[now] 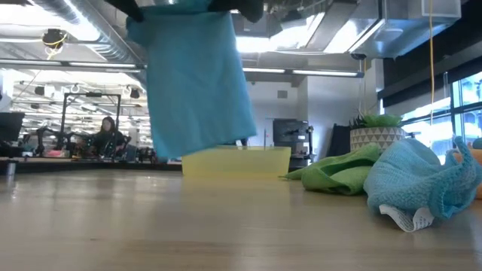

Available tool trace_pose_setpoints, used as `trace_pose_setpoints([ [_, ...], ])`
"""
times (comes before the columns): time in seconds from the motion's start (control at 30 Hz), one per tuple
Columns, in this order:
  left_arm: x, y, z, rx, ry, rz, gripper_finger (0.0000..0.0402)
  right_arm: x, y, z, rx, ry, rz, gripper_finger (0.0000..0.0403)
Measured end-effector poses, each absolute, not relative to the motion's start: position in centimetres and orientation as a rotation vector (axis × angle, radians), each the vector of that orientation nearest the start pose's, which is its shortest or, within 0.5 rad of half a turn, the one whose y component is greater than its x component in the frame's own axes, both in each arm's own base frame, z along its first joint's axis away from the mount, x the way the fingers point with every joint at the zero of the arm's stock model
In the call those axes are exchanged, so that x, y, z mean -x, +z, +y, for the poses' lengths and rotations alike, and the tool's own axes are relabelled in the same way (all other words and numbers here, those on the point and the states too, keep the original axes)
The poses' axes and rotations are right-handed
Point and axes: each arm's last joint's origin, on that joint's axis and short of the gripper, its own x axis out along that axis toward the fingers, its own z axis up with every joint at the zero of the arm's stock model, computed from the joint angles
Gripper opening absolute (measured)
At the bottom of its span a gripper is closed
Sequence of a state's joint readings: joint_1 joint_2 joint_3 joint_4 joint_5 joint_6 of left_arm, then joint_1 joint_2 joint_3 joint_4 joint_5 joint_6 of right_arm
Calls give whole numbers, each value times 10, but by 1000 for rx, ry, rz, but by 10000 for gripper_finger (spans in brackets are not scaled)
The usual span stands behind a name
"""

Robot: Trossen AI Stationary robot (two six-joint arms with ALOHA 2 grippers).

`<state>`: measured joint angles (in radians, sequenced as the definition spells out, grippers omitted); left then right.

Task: Fold microfiber towels
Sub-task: Fold the left blue cloth

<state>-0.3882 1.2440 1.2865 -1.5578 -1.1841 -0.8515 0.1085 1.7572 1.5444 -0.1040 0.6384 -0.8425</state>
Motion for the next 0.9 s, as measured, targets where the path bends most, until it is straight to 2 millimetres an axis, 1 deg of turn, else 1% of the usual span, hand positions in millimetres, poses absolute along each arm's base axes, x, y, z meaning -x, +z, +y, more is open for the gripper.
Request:
trace_pose_setpoints([
  [0.07, -173, 350, -41, -362, 970, 687, 0, -406, 345, 22, 906, -340, 473, 7],
  [0.2, -168, 351, -40, -306, 933, 732, 0, -408, 346, 15, 862, -324, 449, 7],
  [0.27, -167, 350, -40, -303, 923, 760, 0, -411, 342, 11, 847, -293, 444, 7],
  [0.37, -167, 349, -40, -302, 918, 774, 0, -417, 329, 6, 816, -267, 482, 7],
  [0.43, -167, 349, -40, -314, 914, 780, 0, -420, 323, 2, 825, -265, 507, 7],
  [0.57, -168, 349, -34, -330, 933, 800, 0, -423, 319, -7, 860, -267, 518, 7],
  [0.67, -169, 348, -32, -287, 919, 843, 0, -423, 319, -7, 786, -231, 491, 7],
  [0.73, -170, 345, -36, -232, 884, 869, 0, -423, 316, -2, 737, -162, 491, 7],
  [0.8, -175, 340, -46, -153, 823, 894, 0, -421, 309, 11, 689, -57, 504, 6],
  [0.87, -180, 330, -62, -98, 748, 917, 0, -420, 295, 30, 658, 30, 522, 4],
  [0.9, -183, 323, -73, -75, 706, 927, 0, -417, 284, 40, 655, 64, 552, 4],
])
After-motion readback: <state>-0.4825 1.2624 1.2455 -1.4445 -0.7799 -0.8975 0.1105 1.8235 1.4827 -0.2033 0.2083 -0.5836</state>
